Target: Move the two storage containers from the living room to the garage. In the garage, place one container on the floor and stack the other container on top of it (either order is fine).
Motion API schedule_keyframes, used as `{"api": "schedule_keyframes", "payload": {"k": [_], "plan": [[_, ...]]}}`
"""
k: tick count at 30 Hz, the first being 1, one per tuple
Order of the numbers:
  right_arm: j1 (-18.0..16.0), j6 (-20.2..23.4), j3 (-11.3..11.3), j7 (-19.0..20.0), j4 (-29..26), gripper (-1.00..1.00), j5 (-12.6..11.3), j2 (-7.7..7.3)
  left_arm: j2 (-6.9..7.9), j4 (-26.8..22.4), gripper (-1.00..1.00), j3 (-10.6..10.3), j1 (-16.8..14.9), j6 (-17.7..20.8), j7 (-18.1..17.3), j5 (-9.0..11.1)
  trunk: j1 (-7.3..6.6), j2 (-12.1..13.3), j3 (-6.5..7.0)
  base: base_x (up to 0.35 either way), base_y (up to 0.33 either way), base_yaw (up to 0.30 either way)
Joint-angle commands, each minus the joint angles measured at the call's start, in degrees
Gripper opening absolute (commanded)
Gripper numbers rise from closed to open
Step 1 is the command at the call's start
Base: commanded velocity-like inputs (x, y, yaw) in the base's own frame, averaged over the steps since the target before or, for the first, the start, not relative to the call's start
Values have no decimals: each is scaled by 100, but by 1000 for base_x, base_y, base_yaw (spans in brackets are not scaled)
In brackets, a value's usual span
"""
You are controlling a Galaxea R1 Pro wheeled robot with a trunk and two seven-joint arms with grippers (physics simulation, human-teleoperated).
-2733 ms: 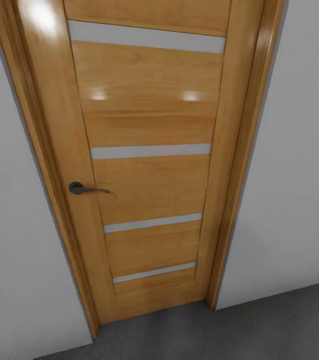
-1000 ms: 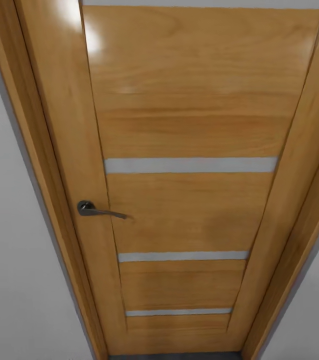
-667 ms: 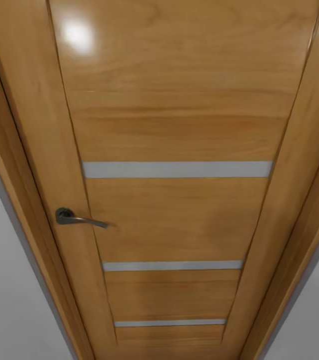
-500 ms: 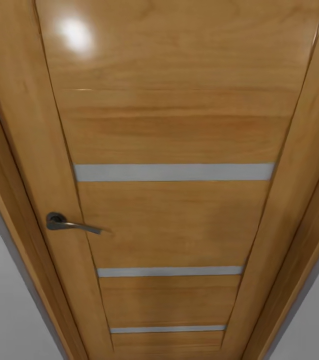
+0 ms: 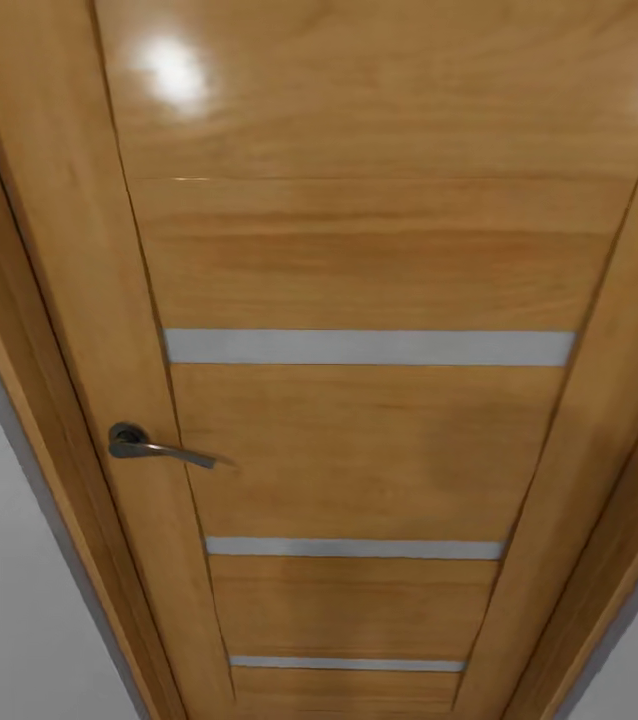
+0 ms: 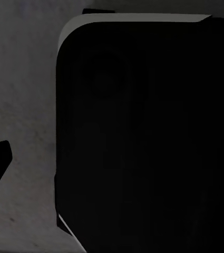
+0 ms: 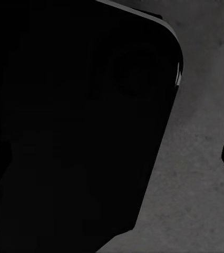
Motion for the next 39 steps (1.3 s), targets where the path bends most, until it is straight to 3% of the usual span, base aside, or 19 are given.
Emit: {"api": "schedule_keyframes", "payload": {"k": [1,39], "plan": [[-1,-18,47,2,1,100,-62,-3,-1,-1,100,3,-1,-9,-1,37,0,-2,-5,0,0,80],[-1,-8,22,2,1,100,-64,-16,-9,-1,100,2,-1,-9,-1,40,0,-2,-5,0,0,3]]}}
